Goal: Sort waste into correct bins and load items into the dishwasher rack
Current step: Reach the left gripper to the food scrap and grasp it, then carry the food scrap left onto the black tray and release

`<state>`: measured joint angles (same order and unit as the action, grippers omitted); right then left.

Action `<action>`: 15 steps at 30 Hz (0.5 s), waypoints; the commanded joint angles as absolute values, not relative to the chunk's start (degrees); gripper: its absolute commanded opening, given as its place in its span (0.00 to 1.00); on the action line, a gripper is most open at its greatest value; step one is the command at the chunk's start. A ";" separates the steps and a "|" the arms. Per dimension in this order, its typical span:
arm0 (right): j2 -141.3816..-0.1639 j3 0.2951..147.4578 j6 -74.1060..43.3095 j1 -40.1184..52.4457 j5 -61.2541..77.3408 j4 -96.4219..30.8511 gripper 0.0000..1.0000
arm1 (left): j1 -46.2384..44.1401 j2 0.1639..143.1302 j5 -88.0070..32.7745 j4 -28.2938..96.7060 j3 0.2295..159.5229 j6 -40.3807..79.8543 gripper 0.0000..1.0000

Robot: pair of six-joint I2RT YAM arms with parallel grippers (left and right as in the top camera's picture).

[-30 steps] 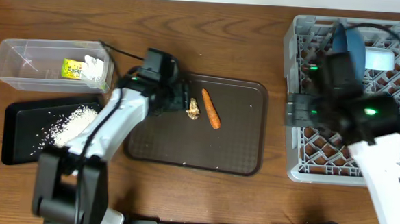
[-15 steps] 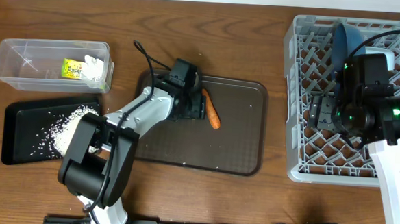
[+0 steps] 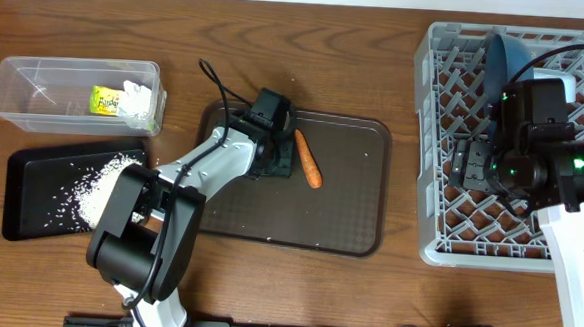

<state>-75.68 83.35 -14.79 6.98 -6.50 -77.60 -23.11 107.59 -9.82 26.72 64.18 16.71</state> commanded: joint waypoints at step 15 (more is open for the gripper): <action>-75.66 83.02 -14.02 6.44 -7.09 -78.04 0.82 | -15.09 92.31 6.15 38.76 64.23 16.38 0.25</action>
<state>-75.68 83.29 -14.79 6.98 -6.50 -78.08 -18.15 97.32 -0.03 36.80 64.31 16.47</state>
